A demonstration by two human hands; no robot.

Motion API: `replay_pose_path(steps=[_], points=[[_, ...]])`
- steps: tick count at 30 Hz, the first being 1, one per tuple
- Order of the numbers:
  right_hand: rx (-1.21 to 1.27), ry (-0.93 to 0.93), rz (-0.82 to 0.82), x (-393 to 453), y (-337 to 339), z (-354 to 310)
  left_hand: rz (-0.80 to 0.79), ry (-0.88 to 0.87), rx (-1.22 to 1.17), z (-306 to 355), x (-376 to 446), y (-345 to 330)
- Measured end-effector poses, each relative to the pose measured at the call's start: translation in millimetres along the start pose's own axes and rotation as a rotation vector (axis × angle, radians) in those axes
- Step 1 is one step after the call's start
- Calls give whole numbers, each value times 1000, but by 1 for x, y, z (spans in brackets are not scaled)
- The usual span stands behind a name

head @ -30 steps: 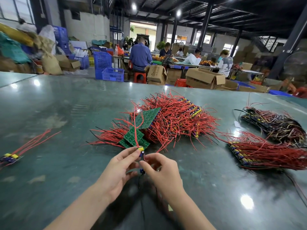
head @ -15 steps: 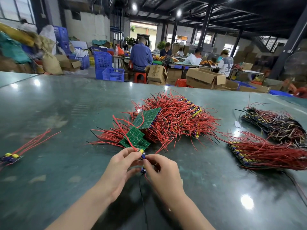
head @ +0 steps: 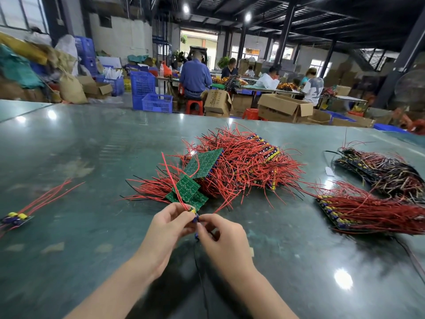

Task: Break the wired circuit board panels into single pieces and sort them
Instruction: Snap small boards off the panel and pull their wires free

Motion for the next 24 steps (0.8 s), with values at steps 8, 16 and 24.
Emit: replay_pose_path(steps=[8, 16, 24], points=[[129, -50, 4, 0, -5, 7, -18, -45, 60, 4, -1, 2], [450, -197, -89, -1, -15, 14, -55, 42, -56, 2, 2, 0], [657, -325, -222, 0, -19, 17, -54, 38, 60, 4, 0, 2]])
Point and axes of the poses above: each hand's wrist, its own x-axis towards the middle knuckle, its own y-axis out of the back of the hand, z = x × y, the point moved 10 cm from there along x, towards the middle knuckle, and after that the axes turned 3 degrees about y, right-handed, at the moved point
